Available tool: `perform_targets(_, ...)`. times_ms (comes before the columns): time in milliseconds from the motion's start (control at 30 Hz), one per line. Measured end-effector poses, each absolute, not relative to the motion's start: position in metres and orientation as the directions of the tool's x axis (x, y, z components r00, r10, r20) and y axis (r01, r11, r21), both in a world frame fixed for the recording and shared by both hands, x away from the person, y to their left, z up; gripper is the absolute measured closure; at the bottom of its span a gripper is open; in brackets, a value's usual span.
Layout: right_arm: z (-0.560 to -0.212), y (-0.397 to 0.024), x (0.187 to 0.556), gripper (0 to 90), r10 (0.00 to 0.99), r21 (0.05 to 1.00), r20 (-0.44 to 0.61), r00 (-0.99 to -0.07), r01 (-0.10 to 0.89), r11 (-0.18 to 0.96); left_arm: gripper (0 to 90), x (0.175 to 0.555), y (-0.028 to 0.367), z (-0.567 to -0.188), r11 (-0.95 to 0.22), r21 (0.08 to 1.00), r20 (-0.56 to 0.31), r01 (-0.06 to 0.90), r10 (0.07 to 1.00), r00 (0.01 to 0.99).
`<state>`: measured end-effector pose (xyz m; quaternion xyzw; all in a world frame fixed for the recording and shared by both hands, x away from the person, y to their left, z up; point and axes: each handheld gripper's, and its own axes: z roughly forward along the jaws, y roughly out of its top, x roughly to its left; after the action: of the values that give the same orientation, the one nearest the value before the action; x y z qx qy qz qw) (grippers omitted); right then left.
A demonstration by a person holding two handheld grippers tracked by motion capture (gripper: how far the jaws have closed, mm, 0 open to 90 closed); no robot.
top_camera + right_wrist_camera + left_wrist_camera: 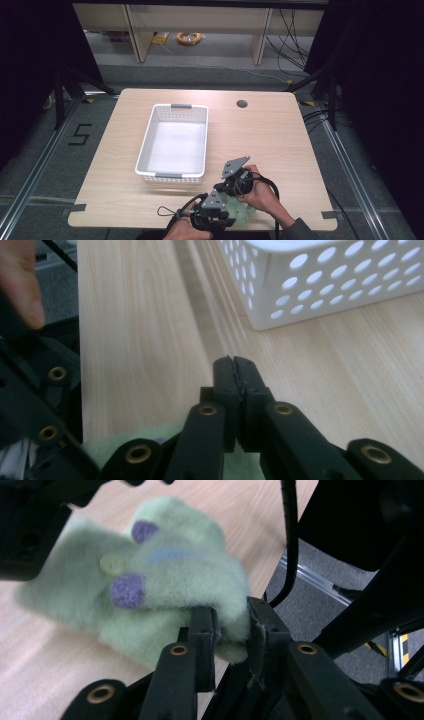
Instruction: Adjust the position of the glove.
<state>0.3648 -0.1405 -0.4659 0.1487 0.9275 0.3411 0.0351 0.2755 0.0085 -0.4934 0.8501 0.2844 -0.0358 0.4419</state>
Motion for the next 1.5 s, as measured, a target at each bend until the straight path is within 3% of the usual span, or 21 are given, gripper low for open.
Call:
perform_targets(33,-0.466,-0.141,0.365,88.7,0.300,0.643,0.036,-0.953,0.252,0.723,68.6,0.275,0.008,-0.493,-0.448,0.731,-0.312,0.515,0.452,0.836)
perform_targets(67,-0.465,-0.147,0.363,82.5,0.334,0.672,0.045,-0.942,0.276,0.687,60.4,0.276,0.009,-0.493,-0.448,0.716,-0.325,0.535,0.465,0.824)
perform_targets(200,-0.451,-0.168,0.351,74.6,0.395,0.724,0.056,-0.917,0.310,0.617,46.6,0.274,0.013,-0.486,-0.440,0.723,-0.312,0.533,0.481,0.820)
perform_targets(400,-0.445,-0.211,0.314,63.4,0.530,0.732,0.099,-0.842,0.423,0.534,39.2,0.281,0.029,-0.471,-0.390,0.749,-0.298,0.535,0.523,0.798)
perform_targets(567,-0.454,-0.232,0.288,61.8,0.587,0.718,0.130,-0.799,0.485,0.500,39.3,0.295,0.033,-0.468,-0.398,0.764,-0.235,0.507,0.560,0.795)
perform_targets(667,-0.463,-0.233,0.273,60.9,0.589,0.698,0.160,-0.792,0.512,0.500,39.3,0.307,0.028,-0.470,-0.385,0.755,-0.257,0.530,0.570,0.780)
perform_targets(900,-0.474,-0.225,0.265,58.3,0.600,0.652,0.191,-0.777,0.557,0.514,40.7,0.323,0.022,-0.469,-0.421,0.746,-0.239,0.516,0.554,0.798)
perform_targets(1033,-0.480,-0.219,0.264,56.6,0.604,0.648,0.154,-0.782,0.541,0.535,41.7,0.332,0.018,-0.471,-0.434,0.738,-0.237,0.517,0.551,0.800)
perform_targets(1367,-0.487,-0.215,0.270,63.9,0.610,0.626,0.158,-0.777,0.556,0.546,50.9,0.346,0.015,-0.484,-0.477,0.694,-0.243,0.539,0.549,0.800)
perform_targets(1500,-0.489,-0.214,0.272,70.4,0.596,0.619,0.143,-0.791,0.541,0.569,54.8,0.347,0.016,-0.487,-0.479,0.671,-0.286,0.566,0.537,0.793)
